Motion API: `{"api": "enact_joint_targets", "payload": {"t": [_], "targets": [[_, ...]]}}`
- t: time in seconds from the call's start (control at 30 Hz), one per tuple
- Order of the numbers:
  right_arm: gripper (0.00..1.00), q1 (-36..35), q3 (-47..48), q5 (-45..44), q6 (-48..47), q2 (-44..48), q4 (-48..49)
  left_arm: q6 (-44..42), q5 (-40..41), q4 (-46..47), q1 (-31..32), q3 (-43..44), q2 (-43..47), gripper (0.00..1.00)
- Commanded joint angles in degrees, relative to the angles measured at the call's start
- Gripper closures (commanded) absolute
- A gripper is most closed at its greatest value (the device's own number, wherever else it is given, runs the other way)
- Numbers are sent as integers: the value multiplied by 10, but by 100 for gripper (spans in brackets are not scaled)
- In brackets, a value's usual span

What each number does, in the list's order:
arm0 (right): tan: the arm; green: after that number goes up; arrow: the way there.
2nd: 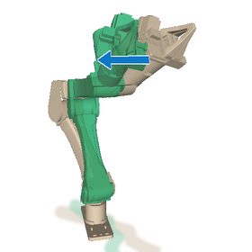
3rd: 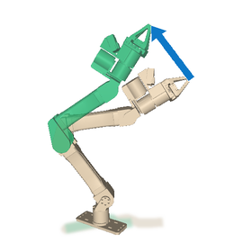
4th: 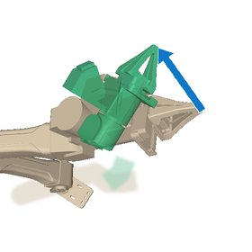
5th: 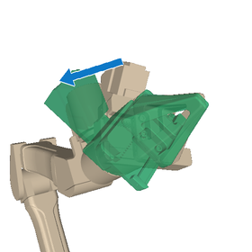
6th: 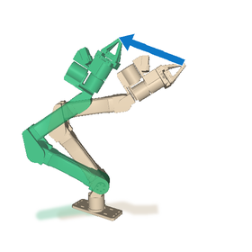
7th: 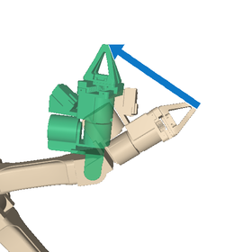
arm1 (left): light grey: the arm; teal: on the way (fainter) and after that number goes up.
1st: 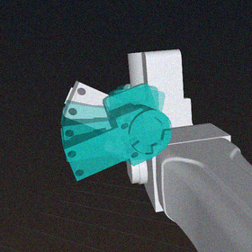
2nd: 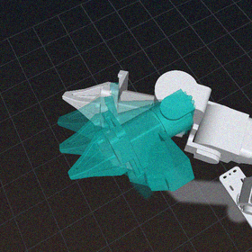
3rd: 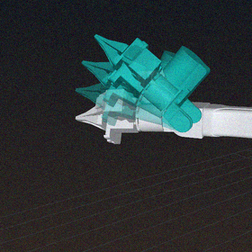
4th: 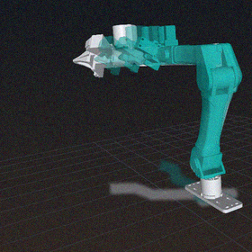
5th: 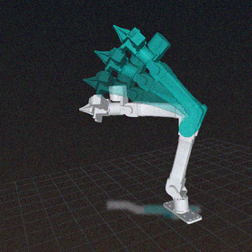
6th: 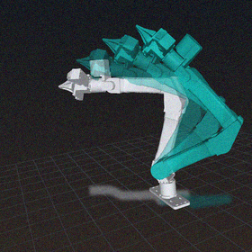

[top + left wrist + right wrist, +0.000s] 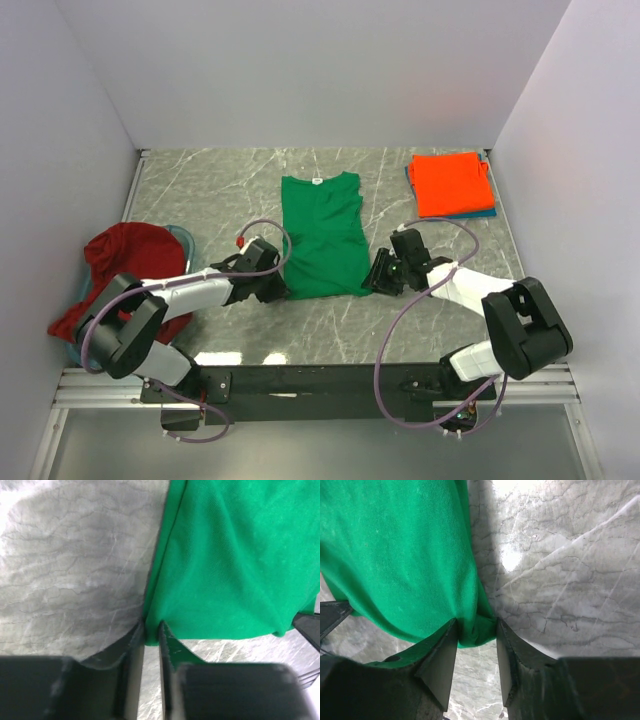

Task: Fold and stack the t-shirts
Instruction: Fold the tshirt

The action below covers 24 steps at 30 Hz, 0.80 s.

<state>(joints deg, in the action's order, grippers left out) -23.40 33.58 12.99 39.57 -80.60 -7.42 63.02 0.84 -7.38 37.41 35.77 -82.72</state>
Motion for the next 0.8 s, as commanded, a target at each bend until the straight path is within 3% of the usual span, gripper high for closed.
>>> {"api": "enact_joint_targets", "payload": {"t": [0.0, 0.07, 0.1, 0.43, 0.77], "targets": [[57, -8, -24, -17, 4, 2, -17, 2, -3, -3, 6, -2, -11, 82], [62, -7, -28, -17, 5, 1, -15, 2, -2, -3, 6, -4, -10, 98], [65, -8, -33, -17, 6, 0, -14, 2, 0, -4, 6, -4, -10, 99], [92, -11, -54, -3, -19, 60, -59, 11, 18, -31, 22, -44, 66, 99], [96, -35, -67, 108, -61, 206, -189, 74, 58, -170, 128, -58, 221, 99]]}}
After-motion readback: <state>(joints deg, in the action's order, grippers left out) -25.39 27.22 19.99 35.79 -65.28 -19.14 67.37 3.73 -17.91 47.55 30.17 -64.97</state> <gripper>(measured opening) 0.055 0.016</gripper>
